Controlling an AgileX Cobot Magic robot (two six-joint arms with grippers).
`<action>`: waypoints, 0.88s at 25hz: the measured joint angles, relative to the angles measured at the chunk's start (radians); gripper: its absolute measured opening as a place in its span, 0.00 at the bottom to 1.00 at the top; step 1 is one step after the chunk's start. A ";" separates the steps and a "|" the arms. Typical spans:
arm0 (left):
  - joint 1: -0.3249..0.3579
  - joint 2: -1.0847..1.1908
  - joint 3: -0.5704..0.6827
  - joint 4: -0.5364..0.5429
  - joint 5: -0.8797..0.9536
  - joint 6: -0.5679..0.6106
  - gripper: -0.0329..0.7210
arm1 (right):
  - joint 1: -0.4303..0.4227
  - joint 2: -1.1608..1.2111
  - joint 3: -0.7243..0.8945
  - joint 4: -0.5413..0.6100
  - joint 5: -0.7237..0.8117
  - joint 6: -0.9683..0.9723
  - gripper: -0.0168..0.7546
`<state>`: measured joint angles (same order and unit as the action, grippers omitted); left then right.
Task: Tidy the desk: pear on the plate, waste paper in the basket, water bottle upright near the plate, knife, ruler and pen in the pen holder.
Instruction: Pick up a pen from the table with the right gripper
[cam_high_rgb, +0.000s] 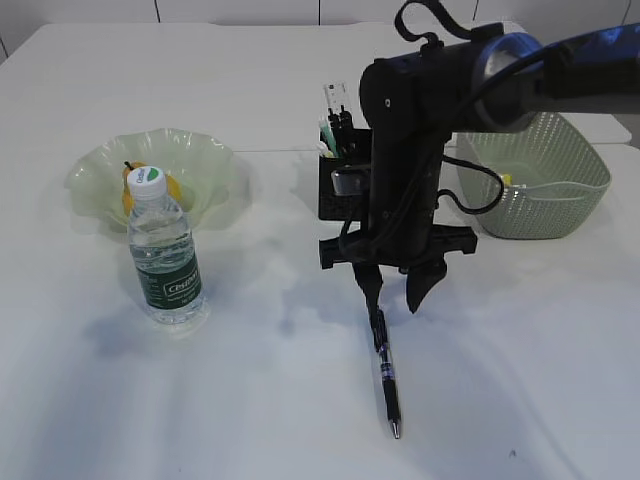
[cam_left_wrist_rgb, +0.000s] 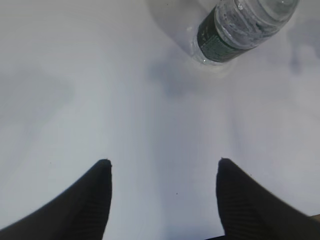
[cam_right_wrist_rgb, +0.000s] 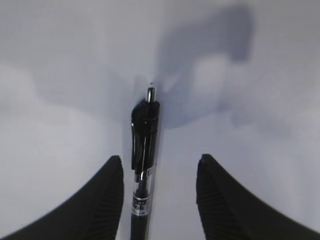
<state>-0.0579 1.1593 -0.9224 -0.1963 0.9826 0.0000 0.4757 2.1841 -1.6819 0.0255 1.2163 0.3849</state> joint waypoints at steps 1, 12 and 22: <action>0.000 0.000 0.000 0.000 0.000 0.000 0.66 | 0.004 0.000 0.005 -0.002 -0.004 0.007 0.48; 0.000 0.000 0.000 0.000 -0.002 0.000 0.66 | 0.125 0.000 0.079 -0.126 -0.114 0.138 0.48; 0.000 0.000 0.000 0.000 -0.002 0.000 0.66 | 0.125 -0.106 0.229 -0.132 -0.268 0.160 0.50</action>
<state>-0.0579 1.1593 -0.9224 -0.1963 0.9802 0.0000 0.6006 2.0782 -1.4524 -0.1061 0.9484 0.5451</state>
